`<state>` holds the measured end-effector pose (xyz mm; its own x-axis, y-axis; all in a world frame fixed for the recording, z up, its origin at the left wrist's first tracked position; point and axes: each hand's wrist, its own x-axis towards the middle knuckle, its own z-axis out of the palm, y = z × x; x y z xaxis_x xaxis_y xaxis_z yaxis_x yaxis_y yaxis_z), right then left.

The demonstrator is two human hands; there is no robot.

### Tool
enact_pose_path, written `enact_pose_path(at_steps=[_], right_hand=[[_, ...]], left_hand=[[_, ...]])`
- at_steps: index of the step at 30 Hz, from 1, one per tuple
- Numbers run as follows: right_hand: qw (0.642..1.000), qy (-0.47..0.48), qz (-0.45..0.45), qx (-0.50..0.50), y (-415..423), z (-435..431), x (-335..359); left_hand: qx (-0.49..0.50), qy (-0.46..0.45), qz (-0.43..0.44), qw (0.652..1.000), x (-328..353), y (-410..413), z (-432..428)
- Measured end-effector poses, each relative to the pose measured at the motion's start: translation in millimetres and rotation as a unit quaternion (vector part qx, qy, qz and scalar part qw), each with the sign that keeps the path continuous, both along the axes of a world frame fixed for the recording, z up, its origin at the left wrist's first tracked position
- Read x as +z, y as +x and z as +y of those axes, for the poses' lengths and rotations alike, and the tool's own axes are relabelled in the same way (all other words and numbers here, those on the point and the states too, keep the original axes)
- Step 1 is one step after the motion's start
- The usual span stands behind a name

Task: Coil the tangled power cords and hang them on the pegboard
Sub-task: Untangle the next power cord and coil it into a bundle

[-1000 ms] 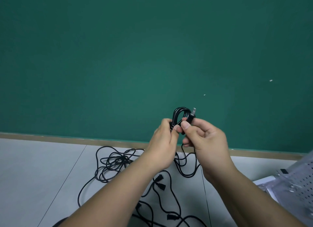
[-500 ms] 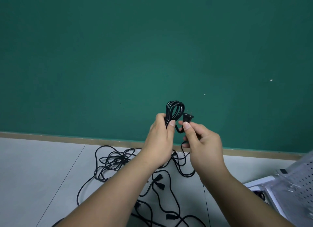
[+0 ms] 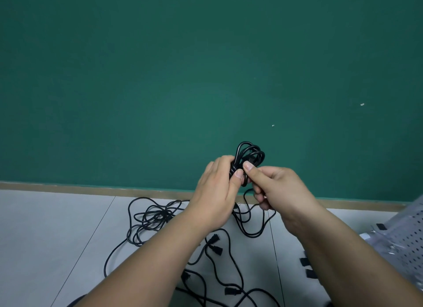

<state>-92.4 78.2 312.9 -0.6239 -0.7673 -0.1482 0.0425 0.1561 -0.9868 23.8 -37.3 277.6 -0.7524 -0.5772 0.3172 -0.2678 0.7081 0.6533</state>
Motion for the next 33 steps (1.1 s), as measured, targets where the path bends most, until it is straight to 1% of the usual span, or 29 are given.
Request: enact_pose_path(at_steps=[3,7,10,11,14,17,21,24,26,27,29,31,33], right_hand=[[0.998,0.009,-0.063,0.022,-7.2,3.7,2.7],[0.993,0.002,-0.117,-0.017,-2.2,3.8,-1.7],[0.979,-0.067,-0.19,-0.028,1.5,3.3,-3.3],[0.975,-0.094,-0.199,-0.021,3.2,2.7,-2.9],[0.961,-0.163,-0.222,-0.022,14.8,1.5,-2.5],[0.939,-0.2,-0.278,-0.041,25.1,-0.2,-1.9],[0.922,-0.21,-0.323,-0.046,22.9,-1.0,-1.8],[0.913,-0.207,-0.347,-0.056,19.9,-2.1,-1.6],[0.914,-0.205,-0.342,-0.074,17.2,-3.6,-2.2],[0.92,-0.202,-0.324,-0.085,15.5,-4.1,-3.2],[0.944,-0.181,-0.256,-0.099,12.4,-4.3,-4.8],[0.968,-0.153,-0.178,-0.09,11.0,-3.2,-4.1],[0.979,-0.144,-0.127,-0.069,8.8,-1.5,-1.1]], left_hand=[[-0.018,0.018,0.02,0.999,1.1,0.1,6.0],[-0.019,0.061,0.066,0.996,4.9,-2.3,9.5],[-0.029,0.076,0.091,0.993,4.7,-4.4,12.2],[-0.034,0.079,0.095,0.992,4.2,-5.0,13.6],[-0.041,0.079,0.096,0.991,3.8,-5.9,14.9],[-0.046,0.083,0.079,0.992,3.7,-6.2,13.8],[-0.052,0.087,0.067,0.993,4.0,-7.4,13.6],[-0.045,0.087,0.075,0.992,3.2,-7.1,14.2],[-0.042,0.082,0.078,0.993,2.8,-6.4,16.3],[-0.042,0.079,0.08,0.993,2.8,-6.5,17.5],[-0.041,0.074,0.083,0.993,3.8,-7.7,19.4],[-0.035,0.077,0.089,0.992,5.7,-9.1,20.4],[-0.028,0.093,0.1,0.99,7.0,-10.3,20.6]])
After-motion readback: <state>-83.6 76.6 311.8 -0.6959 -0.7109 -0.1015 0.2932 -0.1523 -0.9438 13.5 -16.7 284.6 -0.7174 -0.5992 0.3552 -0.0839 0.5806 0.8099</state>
